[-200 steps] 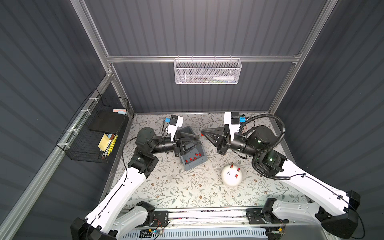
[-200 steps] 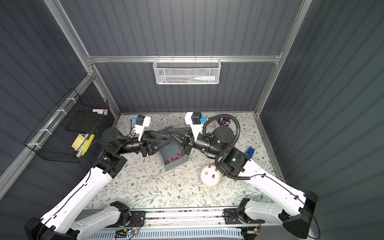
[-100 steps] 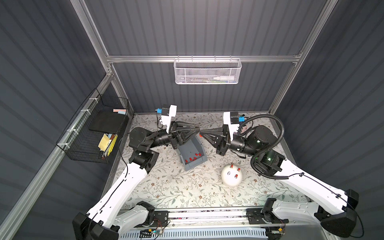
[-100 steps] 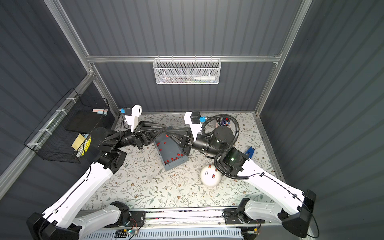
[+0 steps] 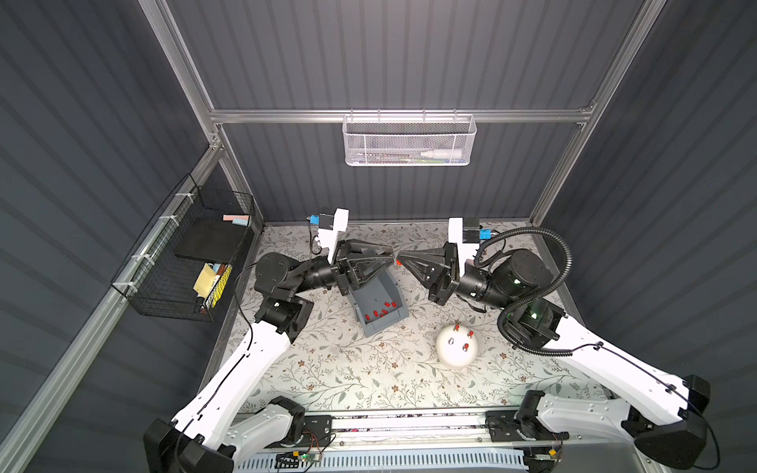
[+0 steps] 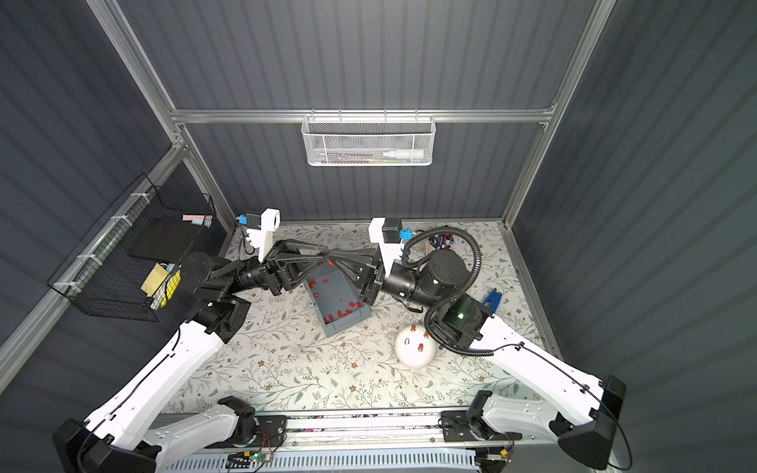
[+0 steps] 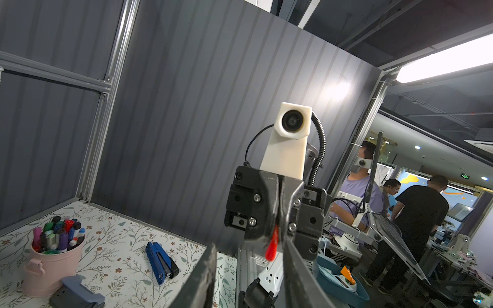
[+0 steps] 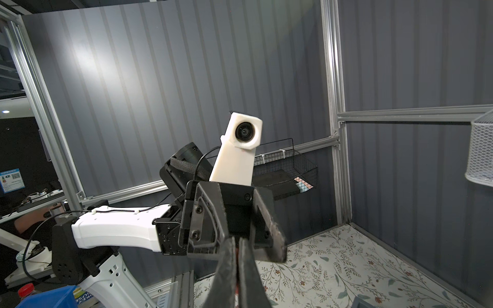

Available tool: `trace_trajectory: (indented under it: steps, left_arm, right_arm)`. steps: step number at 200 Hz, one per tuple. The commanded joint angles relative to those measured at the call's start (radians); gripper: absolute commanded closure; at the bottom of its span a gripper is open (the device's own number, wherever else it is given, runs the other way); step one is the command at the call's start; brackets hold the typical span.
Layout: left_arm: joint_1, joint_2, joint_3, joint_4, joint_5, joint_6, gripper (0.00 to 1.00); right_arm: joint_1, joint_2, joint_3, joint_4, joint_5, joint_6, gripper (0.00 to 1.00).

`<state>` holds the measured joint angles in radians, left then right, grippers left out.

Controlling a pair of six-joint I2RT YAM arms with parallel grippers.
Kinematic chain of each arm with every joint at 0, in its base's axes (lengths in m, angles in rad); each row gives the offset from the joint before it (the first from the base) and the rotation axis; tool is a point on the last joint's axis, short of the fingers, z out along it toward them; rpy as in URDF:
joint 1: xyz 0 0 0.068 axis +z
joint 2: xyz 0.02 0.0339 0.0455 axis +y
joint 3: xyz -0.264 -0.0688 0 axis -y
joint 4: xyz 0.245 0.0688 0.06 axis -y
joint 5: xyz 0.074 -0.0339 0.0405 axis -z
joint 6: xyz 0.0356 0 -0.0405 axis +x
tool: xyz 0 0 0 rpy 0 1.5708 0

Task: Cover the protruding screws with screw protection sleeves
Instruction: Pick up the screw protection sleeve from the storage box.

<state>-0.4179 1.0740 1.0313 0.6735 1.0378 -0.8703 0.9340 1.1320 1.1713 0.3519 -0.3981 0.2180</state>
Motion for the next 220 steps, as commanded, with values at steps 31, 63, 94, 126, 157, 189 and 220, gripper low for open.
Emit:
trace_trajectory:
  steps: [31,63,94,126,157,189,220]
  left_arm:
    - [-0.004,0.006,0.016,0.147,0.032,-0.098,0.67]
    - [-0.006,0.009,0.017,0.149,0.048,-0.116,0.69]
    - [-0.007,0.009,0.009,0.140,0.053,-0.106,0.68]
    - [-0.009,0.011,0.010,0.124,0.055,-0.094,0.68]
    - [-0.015,0.017,0.016,0.126,0.066,-0.098,0.77]
    - [-0.018,0.017,0.011,0.128,0.067,-0.095,0.89]
    - [-0.019,0.018,0.007,0.124,0.061,-0.091,0.88]
  right_arm:
    - [0.004,0.014,0.008,0.059,0.013,0.029,1.00]
    - [0.007,0.019,0.008,0.077,0.024,0.036,1.00]
    - [0.009,0.029,0.014,0.096,0.028,0.046,1.00]
    - [0.011,0.041,0.025,0.096,0.023,0.051,1.00]
    - [0.012,0.049,0.025,0.099,0.025,0.054,1.00]
    - [0.012,0.042,0.017,0.102,0.049,0.043,1.00]
    - [0.012,0.046,0.018,0.101,0.058,0.046,1.00]
